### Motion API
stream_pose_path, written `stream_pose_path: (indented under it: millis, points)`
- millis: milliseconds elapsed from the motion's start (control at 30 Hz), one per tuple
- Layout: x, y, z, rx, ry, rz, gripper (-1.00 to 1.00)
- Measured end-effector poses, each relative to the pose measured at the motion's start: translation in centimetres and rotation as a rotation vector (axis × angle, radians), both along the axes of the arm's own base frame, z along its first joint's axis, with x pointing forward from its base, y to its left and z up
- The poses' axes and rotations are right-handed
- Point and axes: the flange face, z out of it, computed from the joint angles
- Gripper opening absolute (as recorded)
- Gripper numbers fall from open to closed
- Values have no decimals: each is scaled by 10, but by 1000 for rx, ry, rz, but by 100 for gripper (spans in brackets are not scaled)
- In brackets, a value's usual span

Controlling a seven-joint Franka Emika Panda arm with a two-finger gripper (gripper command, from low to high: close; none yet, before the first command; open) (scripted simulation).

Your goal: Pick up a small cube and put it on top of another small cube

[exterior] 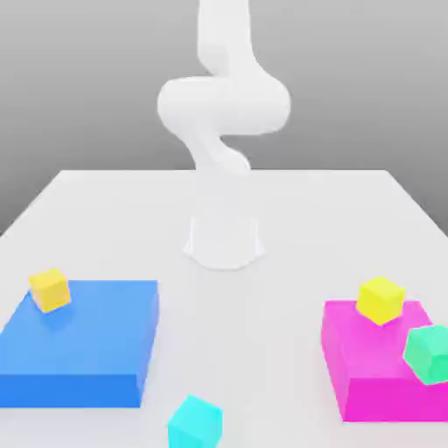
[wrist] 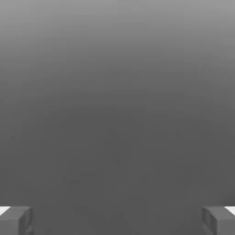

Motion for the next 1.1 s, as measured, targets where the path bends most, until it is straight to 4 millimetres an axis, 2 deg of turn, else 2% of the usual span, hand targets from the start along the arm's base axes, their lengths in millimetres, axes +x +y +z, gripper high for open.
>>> stream_pose_path:
  millis: [100,233,367,467,633,833,1033,1067,1100]
  points:
    - [38,-4,-48,-59,84,99,0]
    - [77,-8,-116,-127,187,229,0]
    - [105,-12,-188,-190,287,363,0]
    - [119,-14,-243,-233,360,466,0]
    - [127,-19,-338,-296,480,643,0]
    - [112,-29,-448,-359,622,864,0]
    - [105,-33,-534,-374,661,929,0]
    - [104,-33,-541,-373,662,929,-100]
    - [104,-33,-541,-373,662,929,-100]
